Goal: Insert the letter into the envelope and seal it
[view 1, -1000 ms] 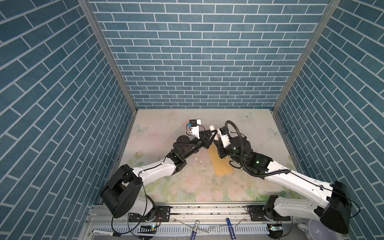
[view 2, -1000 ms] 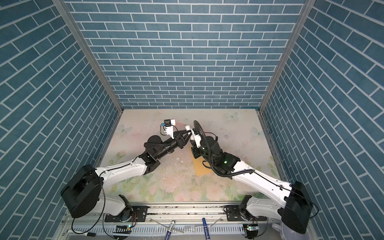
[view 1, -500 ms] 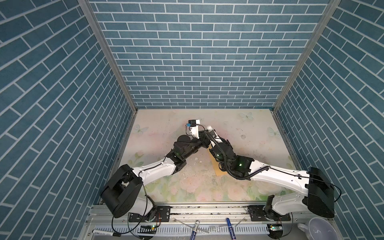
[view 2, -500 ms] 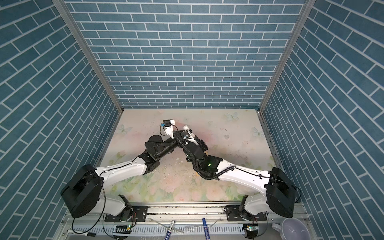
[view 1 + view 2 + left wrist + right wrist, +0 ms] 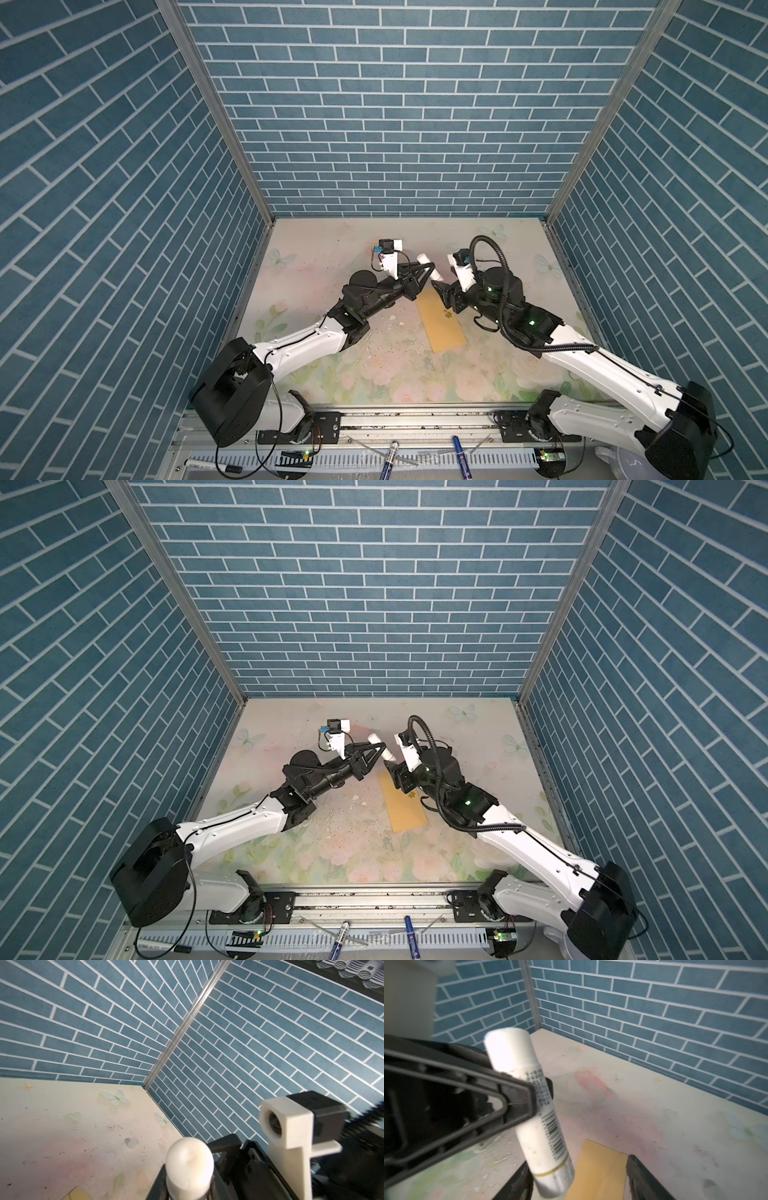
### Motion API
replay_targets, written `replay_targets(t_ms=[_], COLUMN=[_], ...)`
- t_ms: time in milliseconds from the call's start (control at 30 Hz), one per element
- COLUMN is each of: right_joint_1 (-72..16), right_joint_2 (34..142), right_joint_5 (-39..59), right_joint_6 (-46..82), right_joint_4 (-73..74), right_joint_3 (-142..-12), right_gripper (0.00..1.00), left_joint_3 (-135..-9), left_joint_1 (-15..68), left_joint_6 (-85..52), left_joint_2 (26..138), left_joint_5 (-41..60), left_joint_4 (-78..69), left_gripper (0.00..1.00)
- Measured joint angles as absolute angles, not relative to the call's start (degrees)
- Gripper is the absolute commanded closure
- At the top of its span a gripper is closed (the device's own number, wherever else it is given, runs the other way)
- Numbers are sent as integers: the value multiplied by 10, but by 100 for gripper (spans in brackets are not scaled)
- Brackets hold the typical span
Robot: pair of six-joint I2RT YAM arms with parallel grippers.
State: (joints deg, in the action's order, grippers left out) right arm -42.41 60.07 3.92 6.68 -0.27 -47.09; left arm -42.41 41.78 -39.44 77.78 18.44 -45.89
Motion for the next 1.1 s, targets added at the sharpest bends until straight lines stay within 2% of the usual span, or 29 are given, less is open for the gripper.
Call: replay_targets(t_ms=[133,267,467,700,1100], right_joint_1=[-351,-322,-310,-307,-304], right_joint_2=[582,585,607,631,643], right_joint_5=[203,333,445,488,491], right_joint_6=[92,112,147,185,210], right_joint_4=[-4,2,35,74,117], right_joint_3=[-465,-460,-444,-432,-429], right_gripper=[28,29,40,60,97], left_joint_3=[-429,-441,-451,-451,-451], left_joint_1=[401,396,396,396,394], left_joint_6=[-394,-391,-390,-393,-414], left_joint_2=[769,766,765,765,768], left_joint_5=[227,269,308,325,325], left_joint_4=[-427,-399,-381,-381,-410], left_gripper=[100,100,100,100,100])
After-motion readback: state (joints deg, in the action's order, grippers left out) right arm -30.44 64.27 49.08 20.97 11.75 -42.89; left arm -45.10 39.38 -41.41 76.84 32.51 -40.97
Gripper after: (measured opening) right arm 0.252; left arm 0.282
